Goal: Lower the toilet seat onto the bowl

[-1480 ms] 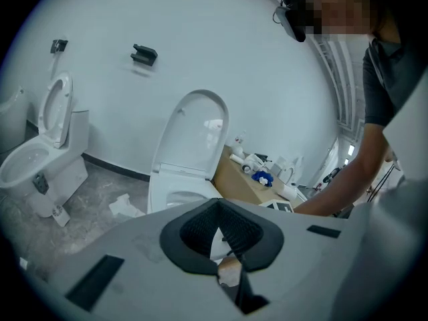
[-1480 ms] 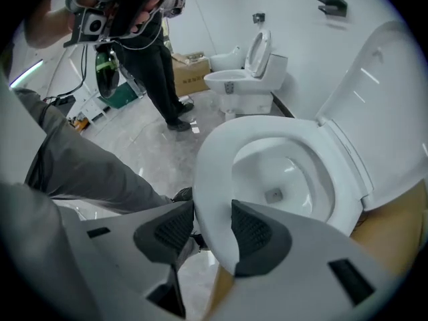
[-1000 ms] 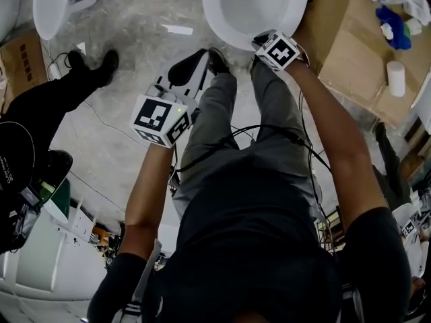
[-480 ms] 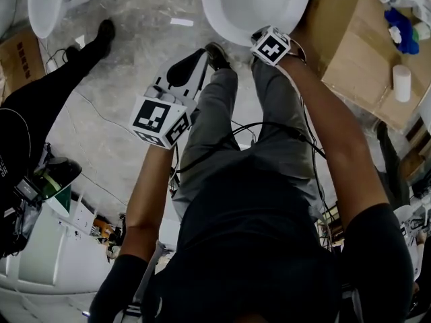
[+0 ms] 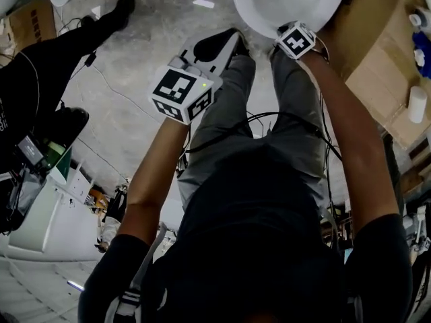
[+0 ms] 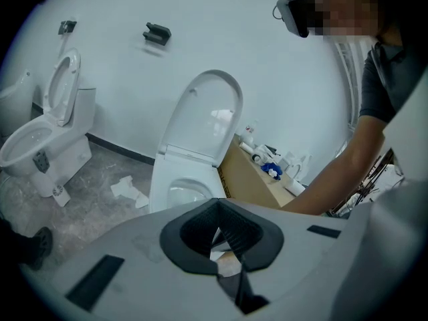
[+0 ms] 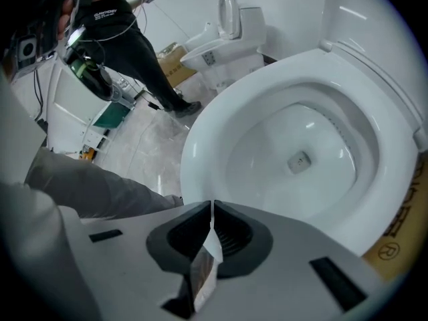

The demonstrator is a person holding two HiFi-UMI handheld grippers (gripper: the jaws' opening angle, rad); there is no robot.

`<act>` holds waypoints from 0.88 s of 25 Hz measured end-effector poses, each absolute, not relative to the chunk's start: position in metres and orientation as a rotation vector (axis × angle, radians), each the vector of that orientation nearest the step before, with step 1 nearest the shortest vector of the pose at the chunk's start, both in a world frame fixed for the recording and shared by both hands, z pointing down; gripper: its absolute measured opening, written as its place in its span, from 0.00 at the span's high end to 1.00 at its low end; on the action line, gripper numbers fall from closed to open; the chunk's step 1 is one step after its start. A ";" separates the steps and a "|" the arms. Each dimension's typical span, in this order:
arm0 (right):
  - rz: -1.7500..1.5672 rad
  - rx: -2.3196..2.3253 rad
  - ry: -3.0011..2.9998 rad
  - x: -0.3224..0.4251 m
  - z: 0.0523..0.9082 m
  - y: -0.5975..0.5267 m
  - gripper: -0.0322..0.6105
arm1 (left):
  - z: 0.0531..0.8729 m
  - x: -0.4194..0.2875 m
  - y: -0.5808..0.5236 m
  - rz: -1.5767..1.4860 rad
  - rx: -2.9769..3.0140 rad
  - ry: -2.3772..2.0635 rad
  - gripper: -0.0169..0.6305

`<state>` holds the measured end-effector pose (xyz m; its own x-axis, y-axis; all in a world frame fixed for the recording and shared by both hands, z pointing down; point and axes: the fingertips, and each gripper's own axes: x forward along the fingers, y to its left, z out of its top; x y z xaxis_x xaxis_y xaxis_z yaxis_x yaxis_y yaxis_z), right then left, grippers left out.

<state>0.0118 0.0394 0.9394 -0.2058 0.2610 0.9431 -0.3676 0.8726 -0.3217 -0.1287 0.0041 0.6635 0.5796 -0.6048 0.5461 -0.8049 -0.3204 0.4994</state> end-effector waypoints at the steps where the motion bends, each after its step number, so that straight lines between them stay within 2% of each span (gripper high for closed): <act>1: 0.601 0.081 -1.680 0.008 0.935 0.043 0.92 | 0.661 -0.131 0.003 0.335 2.040 -1.116 0.97; 8: 0.657 0.100 -1.815 -0.026 0.869 0.042 0.94 | 0.633 -0.140 -0.007 0.331 2.036 -1.120 0.97; 22: 0.720 0.236 -2.179 -0.077 0.635 -0.006 0.94 | 0.539 -0.161 -0.028 0.297 2.124 -1.167 0.97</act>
<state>-0.0765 -0.0058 0.6348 -0.6537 0.0696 0.7535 -0.3928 0.8199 -0.4165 -0.1607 -0.0275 0.5387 0.5710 -0.6553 0.4946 -0.8120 -0.3621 0.4577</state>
